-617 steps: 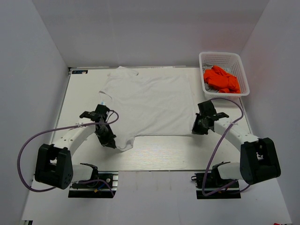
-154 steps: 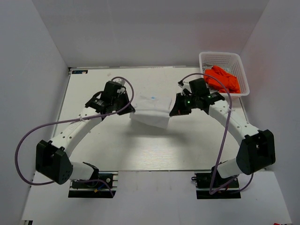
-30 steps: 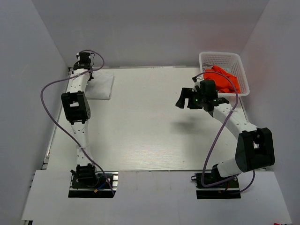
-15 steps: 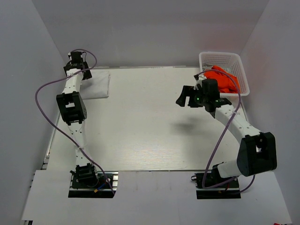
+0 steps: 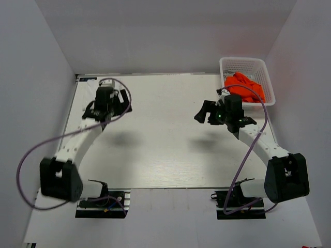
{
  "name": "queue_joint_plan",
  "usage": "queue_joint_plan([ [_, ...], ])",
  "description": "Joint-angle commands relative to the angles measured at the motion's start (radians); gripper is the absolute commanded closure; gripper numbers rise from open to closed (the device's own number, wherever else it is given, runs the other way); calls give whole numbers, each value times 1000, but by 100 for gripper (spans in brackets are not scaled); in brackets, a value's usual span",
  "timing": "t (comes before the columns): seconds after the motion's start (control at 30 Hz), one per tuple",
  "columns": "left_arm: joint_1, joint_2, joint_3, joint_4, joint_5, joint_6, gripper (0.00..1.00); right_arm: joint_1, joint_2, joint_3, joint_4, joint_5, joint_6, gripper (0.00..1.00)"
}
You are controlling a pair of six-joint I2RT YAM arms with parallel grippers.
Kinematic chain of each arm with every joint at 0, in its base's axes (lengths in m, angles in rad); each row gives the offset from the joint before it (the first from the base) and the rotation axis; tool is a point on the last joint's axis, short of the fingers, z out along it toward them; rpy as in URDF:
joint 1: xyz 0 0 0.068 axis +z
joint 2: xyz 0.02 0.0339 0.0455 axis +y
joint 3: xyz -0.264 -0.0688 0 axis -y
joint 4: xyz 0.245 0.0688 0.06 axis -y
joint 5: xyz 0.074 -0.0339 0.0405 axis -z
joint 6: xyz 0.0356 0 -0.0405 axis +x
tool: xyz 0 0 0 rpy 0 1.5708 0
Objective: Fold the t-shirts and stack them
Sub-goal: Put the neatly folded tshirt into the corner of the board with the left arm
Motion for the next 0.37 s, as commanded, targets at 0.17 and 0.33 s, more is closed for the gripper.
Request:
queue_joint_plan([
  [0.17, -26, -377, -321, 186, 33, -71, 0, 2, -60, -90, 137, -49, 57, 10],
  [0.33, -45, -388, -303, 144, -6, -71, 0, 0, -76, -133, 208, -54, 76, 10],
])
